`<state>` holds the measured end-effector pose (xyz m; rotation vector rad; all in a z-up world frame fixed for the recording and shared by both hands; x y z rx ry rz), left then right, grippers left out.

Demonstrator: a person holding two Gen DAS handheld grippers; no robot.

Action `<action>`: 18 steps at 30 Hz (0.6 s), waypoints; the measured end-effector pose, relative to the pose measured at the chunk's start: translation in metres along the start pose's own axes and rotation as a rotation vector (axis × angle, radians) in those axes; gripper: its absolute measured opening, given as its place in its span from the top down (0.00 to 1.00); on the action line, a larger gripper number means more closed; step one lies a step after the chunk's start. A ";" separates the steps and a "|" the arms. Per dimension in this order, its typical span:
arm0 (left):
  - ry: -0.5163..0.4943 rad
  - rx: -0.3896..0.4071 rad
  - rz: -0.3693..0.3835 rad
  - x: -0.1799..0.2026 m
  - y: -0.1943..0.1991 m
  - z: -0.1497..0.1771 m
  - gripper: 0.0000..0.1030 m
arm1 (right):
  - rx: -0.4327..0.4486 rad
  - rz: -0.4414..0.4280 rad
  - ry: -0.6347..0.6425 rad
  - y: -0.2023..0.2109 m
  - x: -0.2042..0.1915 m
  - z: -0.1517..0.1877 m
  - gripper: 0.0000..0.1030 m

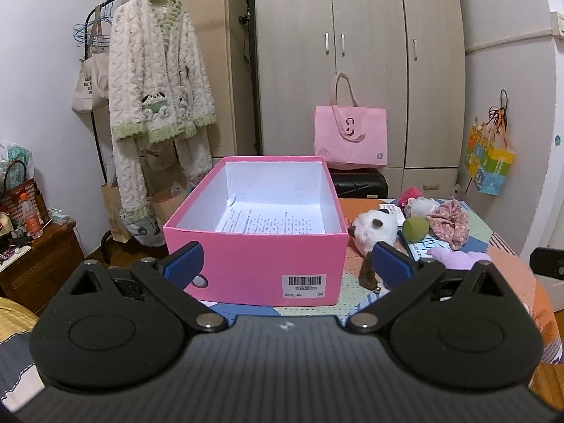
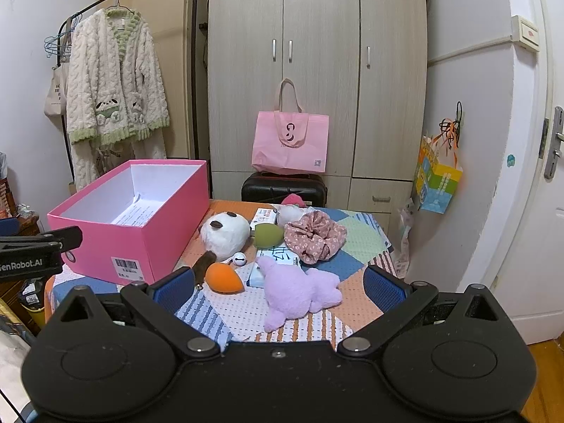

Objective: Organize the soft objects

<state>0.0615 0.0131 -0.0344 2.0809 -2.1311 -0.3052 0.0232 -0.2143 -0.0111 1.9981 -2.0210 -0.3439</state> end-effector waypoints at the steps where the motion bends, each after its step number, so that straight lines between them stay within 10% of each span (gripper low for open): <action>1: -0.005 0.001 0.001 0.001 0.000 0.001 0.00 | 0.002 0.000 0.000 0.000 0.000 0.001 0.00; 18: -0.039 -0.015 0.032 0.011 0.003 0.008 0.00 | 0.027 0.025 0.007 0.005 0.009 0.007 0.00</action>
Point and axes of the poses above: each gripper's, at about its wrist camera, not at the fingertips, and y roughly against the way its jaws point, x to its right, z to its underside, the point moved 8 cm from there along -y, roughly the way its jaws point, and after that the axes turned 7 degrees about x, right-handed, at the moved point
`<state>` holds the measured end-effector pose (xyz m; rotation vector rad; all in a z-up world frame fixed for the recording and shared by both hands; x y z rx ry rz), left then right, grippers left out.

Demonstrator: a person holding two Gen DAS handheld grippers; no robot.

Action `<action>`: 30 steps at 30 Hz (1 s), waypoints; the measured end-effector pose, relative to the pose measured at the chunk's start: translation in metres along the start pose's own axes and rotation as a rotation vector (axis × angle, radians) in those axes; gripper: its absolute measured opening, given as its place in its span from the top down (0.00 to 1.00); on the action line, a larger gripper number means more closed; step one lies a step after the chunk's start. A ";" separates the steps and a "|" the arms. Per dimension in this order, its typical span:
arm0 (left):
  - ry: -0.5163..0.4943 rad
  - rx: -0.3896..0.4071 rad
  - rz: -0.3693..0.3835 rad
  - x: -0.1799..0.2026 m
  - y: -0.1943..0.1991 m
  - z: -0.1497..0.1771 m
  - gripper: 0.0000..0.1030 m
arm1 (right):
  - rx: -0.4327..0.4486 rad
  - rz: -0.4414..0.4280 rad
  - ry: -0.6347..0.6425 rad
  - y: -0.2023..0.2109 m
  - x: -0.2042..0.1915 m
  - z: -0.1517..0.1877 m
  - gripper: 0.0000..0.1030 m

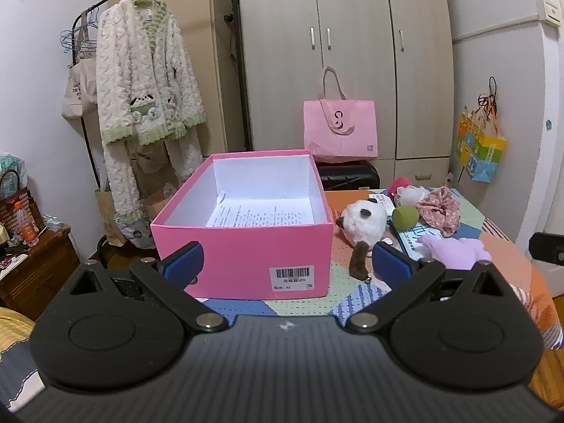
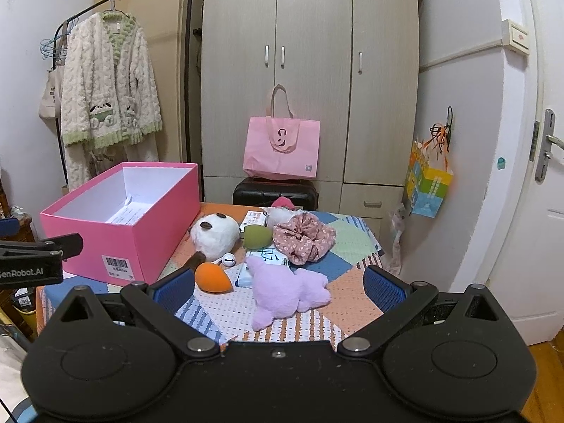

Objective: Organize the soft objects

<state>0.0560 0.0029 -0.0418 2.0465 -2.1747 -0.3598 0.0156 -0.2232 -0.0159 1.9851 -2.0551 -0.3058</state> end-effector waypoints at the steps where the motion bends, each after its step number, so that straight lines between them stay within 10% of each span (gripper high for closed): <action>1: 0.000 -0.003 0.003 0.001 0.000 0.000 0.00 | 0.001 0.000 -0.001 0.000 0.000 0.000 0.00; 30: -0.023 -0.045 0.052 0.015 -0.001 0.006 0.00 | -0.005 -0.009 -0.009 0.001 0.004 0.006 0.00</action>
Point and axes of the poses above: each gripper's, at about its wrist camera, not at the fingertips, and y roughly against the way its jaws point, x to its right, z to its underside, the point moved 8 cm from there along -y, roughly the way its jaws point, and after that the axes turned 7 degrees about x, right-handed, at the moved point
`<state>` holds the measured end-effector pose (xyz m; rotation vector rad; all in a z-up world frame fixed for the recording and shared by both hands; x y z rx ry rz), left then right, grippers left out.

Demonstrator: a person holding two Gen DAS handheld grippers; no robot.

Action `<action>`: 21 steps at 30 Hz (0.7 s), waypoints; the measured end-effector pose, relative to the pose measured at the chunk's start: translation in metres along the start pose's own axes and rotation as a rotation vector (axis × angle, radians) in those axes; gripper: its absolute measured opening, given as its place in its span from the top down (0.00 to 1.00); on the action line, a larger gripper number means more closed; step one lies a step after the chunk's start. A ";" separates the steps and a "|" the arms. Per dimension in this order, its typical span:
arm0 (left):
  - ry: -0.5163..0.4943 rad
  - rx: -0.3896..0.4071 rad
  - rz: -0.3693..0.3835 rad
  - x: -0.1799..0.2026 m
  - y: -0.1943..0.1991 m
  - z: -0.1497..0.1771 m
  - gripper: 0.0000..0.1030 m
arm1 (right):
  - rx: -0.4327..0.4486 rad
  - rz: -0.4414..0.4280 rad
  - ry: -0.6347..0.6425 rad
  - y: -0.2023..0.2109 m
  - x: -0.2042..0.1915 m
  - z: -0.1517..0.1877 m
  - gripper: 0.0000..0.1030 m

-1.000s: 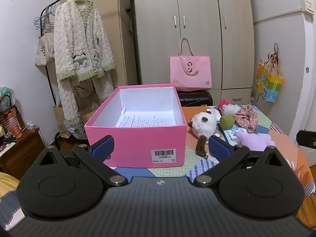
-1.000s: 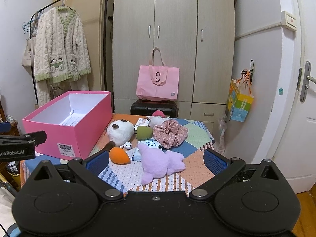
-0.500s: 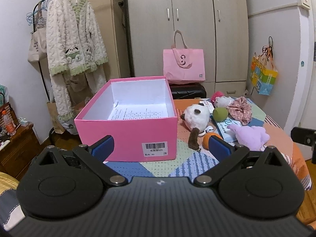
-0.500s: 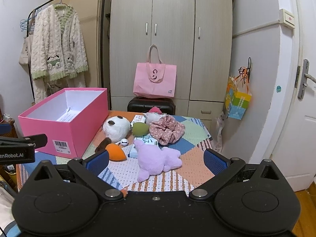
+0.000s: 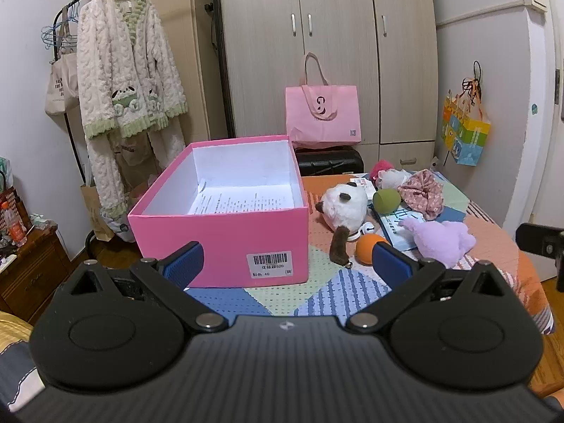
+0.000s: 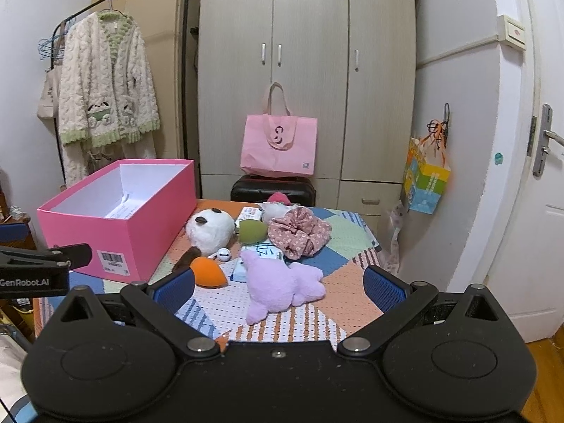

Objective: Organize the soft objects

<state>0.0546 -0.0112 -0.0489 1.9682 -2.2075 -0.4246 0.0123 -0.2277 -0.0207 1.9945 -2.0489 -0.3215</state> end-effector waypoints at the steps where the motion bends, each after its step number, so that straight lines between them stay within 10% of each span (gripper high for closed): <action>1: 0.000 0.001 0.001 0.001 0.000 -0.001 0.00 | 0.000 -0.010 0.000 0.001 -0.001 0.000 0.00; 10: -0.007 0.006 0.050 0.017 -0.003 -0.014 0.00 | -0.008 -0.103 0.020 -0.002 0.004 -0.003 0.00; 21: -0.006 -0.055 0.332 0.078 -0.036 -0.022 0.00 | 0.037 -0.215 0.071 -0.051 0.018 0.012 0.00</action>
Point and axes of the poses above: each gripper's, at about its wrist camera, not at the fingertips, and y roughly against the way its jaws point, x to its right, z to its underside, the point moved 8 cm from there along -y, roughly the way its jaws point, and after that the axes turned 7 degrees about x, right-handed, at the moved point
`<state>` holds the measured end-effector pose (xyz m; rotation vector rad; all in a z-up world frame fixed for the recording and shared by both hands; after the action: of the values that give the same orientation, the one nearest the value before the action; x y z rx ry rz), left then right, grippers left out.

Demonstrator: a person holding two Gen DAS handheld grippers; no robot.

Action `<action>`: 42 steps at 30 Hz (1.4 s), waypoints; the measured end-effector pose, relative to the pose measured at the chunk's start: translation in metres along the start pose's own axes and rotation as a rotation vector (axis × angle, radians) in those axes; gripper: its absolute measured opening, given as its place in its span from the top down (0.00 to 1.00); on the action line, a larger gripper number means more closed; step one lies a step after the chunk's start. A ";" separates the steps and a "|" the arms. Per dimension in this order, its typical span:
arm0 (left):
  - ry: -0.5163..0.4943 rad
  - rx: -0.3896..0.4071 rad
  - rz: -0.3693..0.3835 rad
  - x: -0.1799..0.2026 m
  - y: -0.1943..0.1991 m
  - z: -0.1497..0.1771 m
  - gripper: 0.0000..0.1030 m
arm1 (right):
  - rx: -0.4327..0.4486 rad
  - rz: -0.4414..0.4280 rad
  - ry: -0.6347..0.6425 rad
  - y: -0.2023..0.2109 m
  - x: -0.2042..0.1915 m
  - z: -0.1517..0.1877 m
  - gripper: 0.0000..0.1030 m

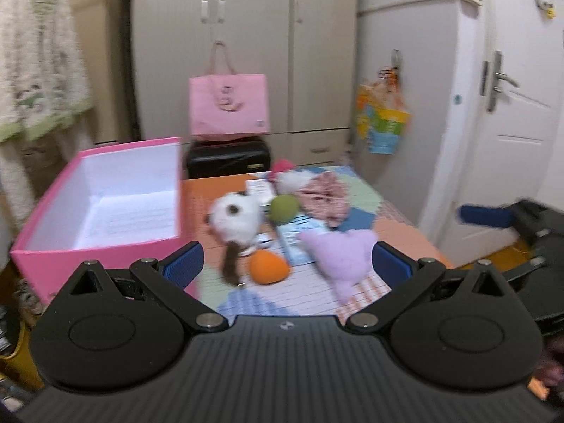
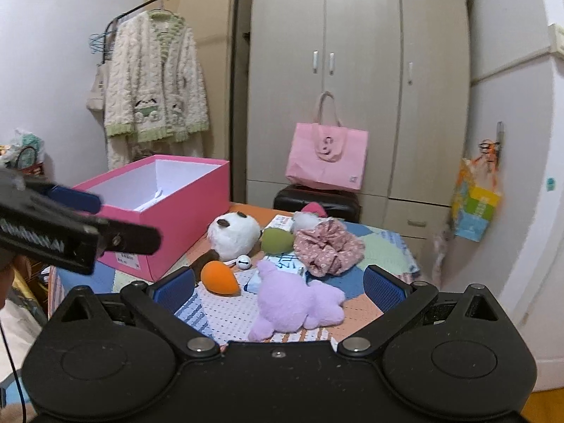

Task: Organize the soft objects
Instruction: 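Move the left tool to the lilac plush bunny and close on it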

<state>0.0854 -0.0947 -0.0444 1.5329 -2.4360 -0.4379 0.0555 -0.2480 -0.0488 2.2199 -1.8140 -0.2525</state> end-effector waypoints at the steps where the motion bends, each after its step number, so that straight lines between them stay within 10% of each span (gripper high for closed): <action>1: 0.001 -0.002 0.011 0.003 -0.006 0.000 0.00 | -0.005 -0.012 -0.009 -0.006 0.003 0.004 0.00; 16: -0.005 -0.108 0.090 0.022 -0.111 0.028 0.15 | -0.078 -0.095 0.009 -0.092 0.024 0.054 0.00; 30: 0.002 -0.168 0.164 0.038 -0.147 0.052 0.63 | -0.141 -0.078 -0.091 -0.125 0.036 0.080 0.00; 42: 0.047 -0.145 0.144 0.041 -0.147 0.055 0.61 | -0.085 -0.028 -0.069 -0.119 0.033 0.083 0.13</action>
<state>0.1716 -0.1847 -0.1485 1.2859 -2.4011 -0.5310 0.1482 -0.2657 -0.1632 2.2051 -1.7732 -0.4091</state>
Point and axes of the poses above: each gripper's, at about its wrist camera, not at the fingertips, and y roughly against the way its jaws point, x to its right, z to its underside, the point moved 8 cm from there along -y, roughly the way its jaws point, and after that the axes turned 7 degrees about x, right-handed, at the moved point
